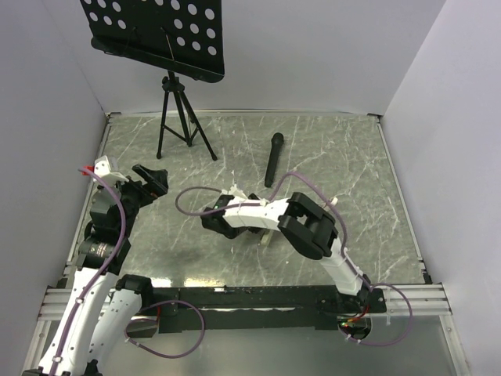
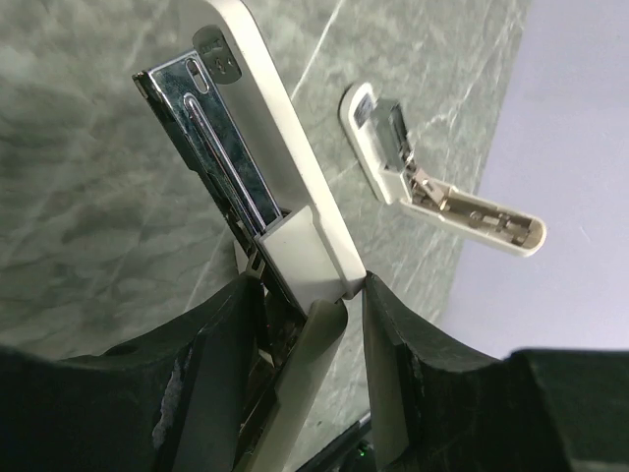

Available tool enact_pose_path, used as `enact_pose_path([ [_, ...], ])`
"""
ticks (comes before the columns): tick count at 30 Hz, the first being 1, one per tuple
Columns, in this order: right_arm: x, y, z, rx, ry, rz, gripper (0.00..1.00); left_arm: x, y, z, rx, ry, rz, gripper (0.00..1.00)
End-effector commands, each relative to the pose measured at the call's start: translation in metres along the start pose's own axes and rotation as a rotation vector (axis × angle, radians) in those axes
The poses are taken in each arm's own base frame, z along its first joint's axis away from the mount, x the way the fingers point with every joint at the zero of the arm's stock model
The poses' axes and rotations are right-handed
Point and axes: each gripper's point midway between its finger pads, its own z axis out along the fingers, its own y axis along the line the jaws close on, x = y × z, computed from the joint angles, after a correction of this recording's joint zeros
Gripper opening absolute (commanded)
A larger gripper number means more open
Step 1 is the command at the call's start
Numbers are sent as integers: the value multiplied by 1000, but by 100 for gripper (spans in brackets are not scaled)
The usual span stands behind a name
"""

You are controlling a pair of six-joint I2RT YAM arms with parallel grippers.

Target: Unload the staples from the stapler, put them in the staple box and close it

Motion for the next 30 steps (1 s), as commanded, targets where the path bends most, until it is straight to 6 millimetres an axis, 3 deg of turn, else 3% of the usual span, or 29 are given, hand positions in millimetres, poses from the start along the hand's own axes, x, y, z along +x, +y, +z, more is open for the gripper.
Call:
enact_pose_path([
  [1,34,6,5,66,74,-181,19,-10,-4,-1,10,-35,-15,99],
  [4,38,9,3,67,78,-199,19,-8,-5,0,14,-27,-16,99],
  [6,32,-4,-3,92,61,-175,19,-8,-5,0,11,-23,-15,100],
  [10,6,-51,-23,123,-9,-97,19,-9,-5,-1,13,-29,-16,99],
  [13,0,-64,-27,110,-30,-48,20,-9,-4,-2,12,-32,-17,99],
  [19,14,-45,-13,140,16,-76,19,-9,-6,-2,18,-31,-15,99],
  [22,11,-36,-15,35,-5,-8,19,-8,-7,-1,28,-24,-12,99],
  [23,13,-31,-17,-40,16,-20,20,-7,-8,-1,33,-21,-10,99],
  [24,0,-19,-18,-127,-25,68,20,-7,-9,-1,37,-18,-10,99],
  [25,-1,-26,-24,-195,-46,116,20,-7,-10,-1,42,-17,-10,99],
  [27,-7,-10,-26,-384,-53,189,20,-6,-11,-1,48,-12,-10,98],
  [29,-18,-15,-40,-550,-104,257,20,-5,-14,-1,66,-6,-13,98],
  [30,-10,-2,-43,-704,-56,269,20,-4,-15,-1,73,-3,-12,98],
])
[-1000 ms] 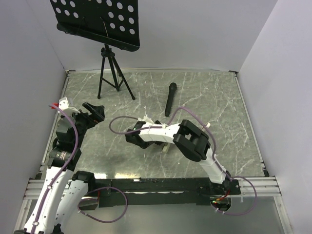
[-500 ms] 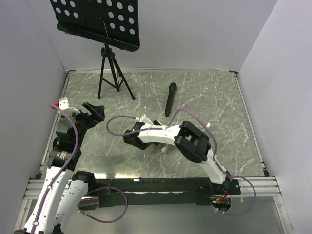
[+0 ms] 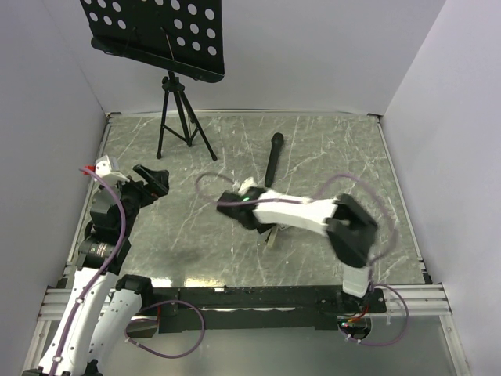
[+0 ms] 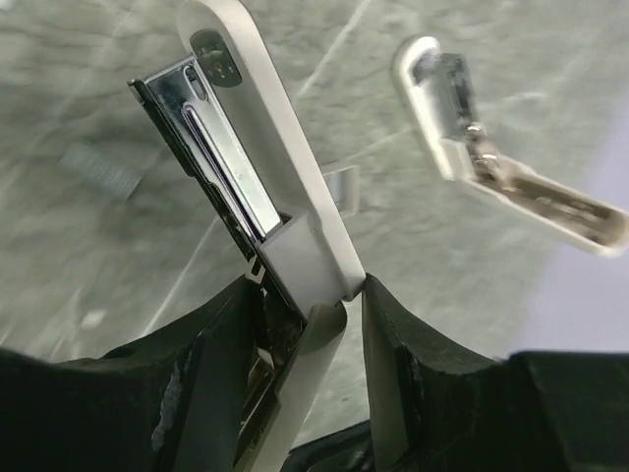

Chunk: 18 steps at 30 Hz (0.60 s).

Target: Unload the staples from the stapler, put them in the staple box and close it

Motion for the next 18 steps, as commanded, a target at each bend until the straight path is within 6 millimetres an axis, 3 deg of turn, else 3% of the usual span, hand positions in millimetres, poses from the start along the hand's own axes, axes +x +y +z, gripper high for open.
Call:
enact_pose_path([
  [1,-49,16,-44,-556,-154,218,20,-5,-14,0,63,-11,-9,97],
  [6,-54,20,-73,-937,-215,292,21,11,-25,7,134,69,7,95],
  [9,-53,26,-97,-1108,-245,258,21,32,-50,7,300,169,44,94],
  [11,-51,29,-105,-1159,-255,242,21,46,-76,-3,482,244,70,93],
  [14,-50,34,-121,-1257,-278,226,21,70,-99,-11,672,378,78,92],
  [18,-48,38,-134,-1339,-296,214,22,94,-114,-19,793,511,92,93],
])
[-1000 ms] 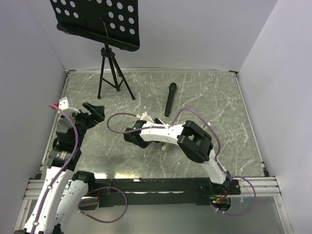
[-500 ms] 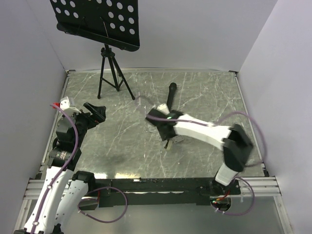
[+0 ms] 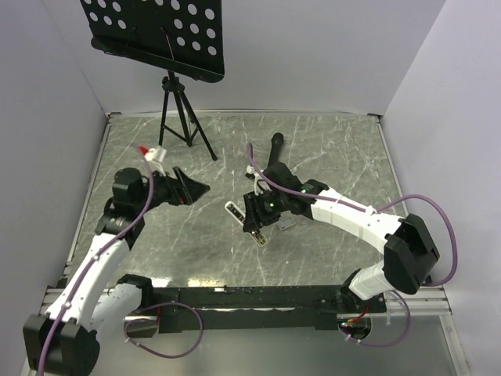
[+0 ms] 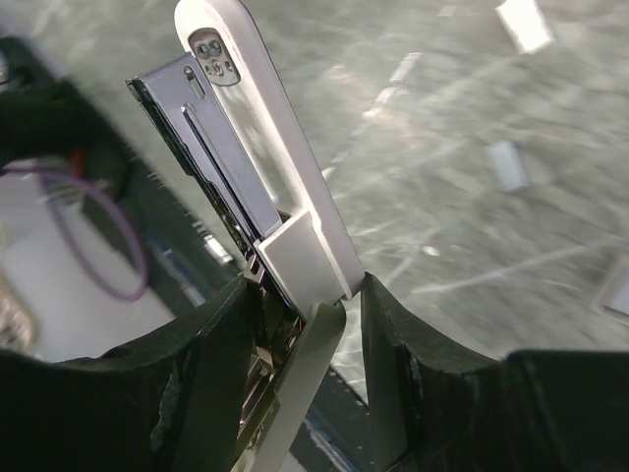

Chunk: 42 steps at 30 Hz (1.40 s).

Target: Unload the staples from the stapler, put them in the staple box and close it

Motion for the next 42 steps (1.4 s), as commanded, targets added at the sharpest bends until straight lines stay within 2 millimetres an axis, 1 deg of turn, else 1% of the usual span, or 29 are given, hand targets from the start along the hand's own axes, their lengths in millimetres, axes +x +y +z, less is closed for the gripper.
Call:
enact_pose_path([
  [1,-15,46,-18,-239,-78,-79,22,21,-51,3,313,149,83,93],
  [3,-18,51,-20,-267,-94,-83,22,35,-57,7,359,216,75,94],
  [6,-17,56,-23,-297,-105,-89,22,47,-58,12,377,273,63,93],
  [10,-20,65,-31,-337,-128,-101,22,52,-61,15,399,301,75,89],
  [14,-22,67,-33,-342,-132,-104,22,63,-66,13,447,354,47,85],
  [20,-21,71,-33,-363,-130,-102,23,66,-66,15,442,365,45,74],
  [22,-20,73,-34,-378,-131,-105,24,68,-64,16,436,371,37,68],
  [23,-20,72,-33,-376,-127,-101,24,69,-63,18,432,379,30,60],
  [25,-19,70,-31,-369,-125,-97,25,71,-63,19,442,392,24,49],
  [26,-20,69,-30,-365,-125,-98,26,72,-63,20,446,400,22,35],
  [28,-21,67,-29,-353,-130,-94,30,72,-62,21,439,399,22,22],
  [29,-20,65,-28,-339,-130,-90,32,75,-60,21,421,414,6,9],
  [30,-21,63,-29,-327,-136,-89,37,74,-57,22,406,406,10,2],
  [32,-24,57,-29,-291,-155,-85,46,75,-53,23,377,403,5,1],
  [33,-22,55,-31,-286,-160,-83,56,74,-50,25,355,396,5,1],
  [35,-21,54,-34,-285,-167,-85,64,77,-46,27,340,404,-5,1],
  [36,-19,52,-36,-283,-169,-85,72,77,-46,29,335,406,-10,1],
  [39,-11,45,-34,-256,-159,-84,81,77,-40,35,302,411,-41,1],
  [42,-7,34,-30,-217,-164,-70,82,76,-32,42,257,408,-63,1],
])
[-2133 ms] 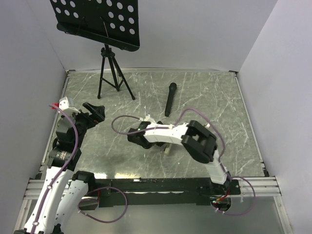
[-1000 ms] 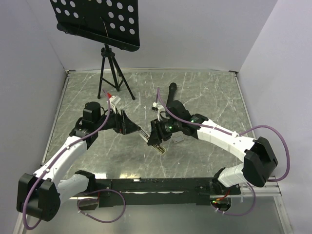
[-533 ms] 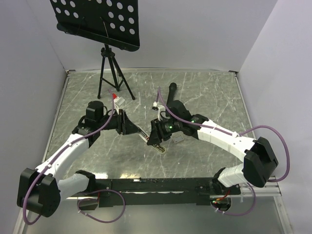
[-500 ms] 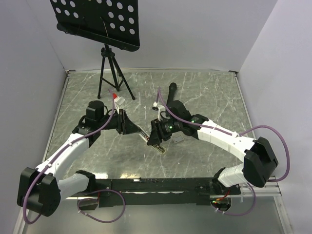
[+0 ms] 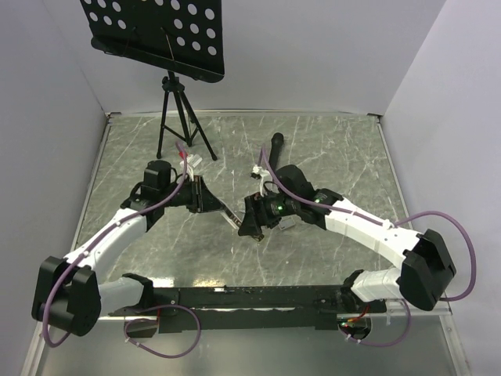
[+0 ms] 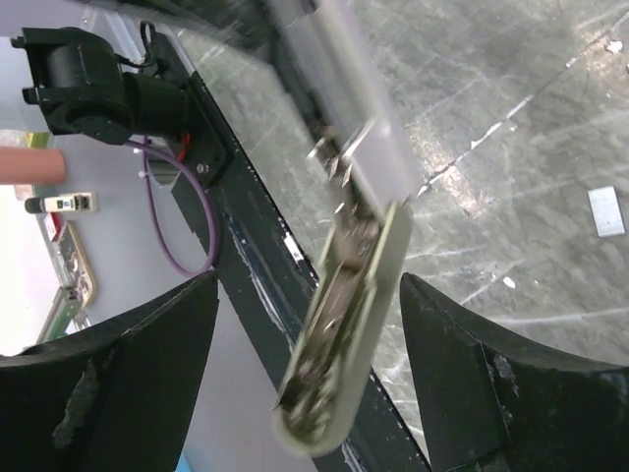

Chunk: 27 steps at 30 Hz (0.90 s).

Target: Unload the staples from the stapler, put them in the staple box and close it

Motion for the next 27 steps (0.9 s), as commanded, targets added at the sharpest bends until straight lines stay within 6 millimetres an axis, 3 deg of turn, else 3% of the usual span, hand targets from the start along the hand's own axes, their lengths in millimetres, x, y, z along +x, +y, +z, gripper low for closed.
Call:
enact_pose_path([
  [1,-4,-7,-8,33,-60,-22,82,-21,9,3,-65,-51,-6,1],
  [6,-6,-27,-16,128,-97,-27,78,-34,24,4,-120,-87,-74,1],
  [14,-24,-50,-27,278,-168,-146,80,-50,26,5,-113,-116,-126,1],
  [27,-39,-39,-15,237,-248,-315,66,-48,23,-1,-62,-123,-195,1],
])
